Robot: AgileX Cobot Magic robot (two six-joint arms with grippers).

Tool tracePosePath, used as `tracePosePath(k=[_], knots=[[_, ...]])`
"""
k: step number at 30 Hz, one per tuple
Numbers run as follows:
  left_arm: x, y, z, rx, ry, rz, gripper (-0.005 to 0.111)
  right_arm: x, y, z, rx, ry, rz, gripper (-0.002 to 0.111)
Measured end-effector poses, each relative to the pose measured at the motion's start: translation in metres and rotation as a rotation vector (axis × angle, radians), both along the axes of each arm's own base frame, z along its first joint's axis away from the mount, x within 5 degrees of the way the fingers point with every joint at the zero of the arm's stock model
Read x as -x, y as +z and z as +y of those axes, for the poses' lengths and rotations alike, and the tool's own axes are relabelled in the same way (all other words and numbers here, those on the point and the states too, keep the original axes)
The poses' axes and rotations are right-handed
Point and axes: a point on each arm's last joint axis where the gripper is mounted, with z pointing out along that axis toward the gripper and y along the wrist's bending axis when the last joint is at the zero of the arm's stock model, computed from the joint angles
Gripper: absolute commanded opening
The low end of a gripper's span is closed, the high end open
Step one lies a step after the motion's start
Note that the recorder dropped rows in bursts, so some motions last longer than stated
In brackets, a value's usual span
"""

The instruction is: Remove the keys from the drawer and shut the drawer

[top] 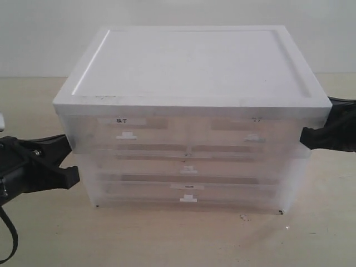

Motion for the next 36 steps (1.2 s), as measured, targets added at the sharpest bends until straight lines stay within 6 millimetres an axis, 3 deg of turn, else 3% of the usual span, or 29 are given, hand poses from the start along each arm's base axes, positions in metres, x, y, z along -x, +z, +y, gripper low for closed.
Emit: tracePosePath(k=[4,11,23,32,36], knots=[[0.000,0.000,0.009,-0.079,0.073,-0.050,0.004,0.002,-0.004,0.004,0.044,0.032,0.022,0.000],[0.014,0.009,0.015,-0.066,0.062,-0.117,0.004,0.001,-0.004,0.002,0.060,0.002,0.012,0.000],[0.001,0.009,0.004,-0.093,0.013,-0.134,0.004,0.002,-0.005,0.003,0.040,0.010,0.034,0.000],[0.007,0.001,0.003,-0.071,-0.033,-0.076,0.004,0.001,-0.005,0.001,0.029,-0.017,0.038,0.000],[0.010,0.011,0.010,-0.130,0.011,-0.146,0.004,0.001,-0.005,0.001,0.032,-0.013,0.039,0.000]])
